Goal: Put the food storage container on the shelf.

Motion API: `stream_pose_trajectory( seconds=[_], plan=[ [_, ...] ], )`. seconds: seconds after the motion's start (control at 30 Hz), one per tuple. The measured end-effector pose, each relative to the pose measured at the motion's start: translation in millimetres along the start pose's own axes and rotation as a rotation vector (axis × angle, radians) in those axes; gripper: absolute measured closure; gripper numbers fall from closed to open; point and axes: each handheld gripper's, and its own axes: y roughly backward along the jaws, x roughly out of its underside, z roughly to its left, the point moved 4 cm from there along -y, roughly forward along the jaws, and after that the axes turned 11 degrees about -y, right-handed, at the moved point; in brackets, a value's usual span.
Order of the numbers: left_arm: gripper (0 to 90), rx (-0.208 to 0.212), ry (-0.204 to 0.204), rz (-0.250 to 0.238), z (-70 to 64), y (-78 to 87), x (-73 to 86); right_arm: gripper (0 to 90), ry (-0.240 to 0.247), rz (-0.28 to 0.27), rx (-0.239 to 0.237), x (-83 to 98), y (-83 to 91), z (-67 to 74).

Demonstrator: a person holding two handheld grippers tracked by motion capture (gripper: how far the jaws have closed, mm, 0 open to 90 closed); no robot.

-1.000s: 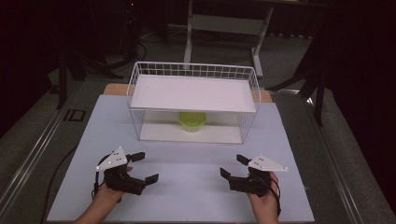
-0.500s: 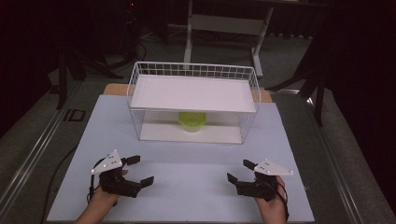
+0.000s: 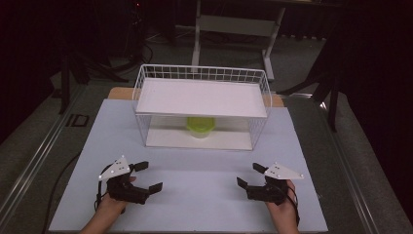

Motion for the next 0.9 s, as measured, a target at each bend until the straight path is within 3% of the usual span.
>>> stream_pose_trajectory(
  seconds=[0.17,0.27,0.4,0.67,0.9],
  plan=[
    [1.3,-0.004,0.007,-0.003,0.1,0.8,1.3,17.4,0.022,0.003,-0.013,3.2,-5.7,-1.3],
    [1.3,-0.012,0.009,0.004,0.7,1.2,3.4,17.3,-0.003,0.008,-0.03,3.7,-9.0,-0.2],
    [1.3,-0.017,0.008,0.012,1.9,2.4,5.6,17.3,0.023,0.038,-0.026,7.5,-12.9,1.1],
    [1.3,-0.027,0.013,0.008,3.1,5.1,5.9,17.3,-0.035,0.052,-0.013,11.3,-15.0,-8.7],
    [1.3,-0.033,0.011,0.007,2.8,5.7,5.3,17.4,-0.019,0.046,0.004,10.2,-13.2,-9.8]
  ],
)
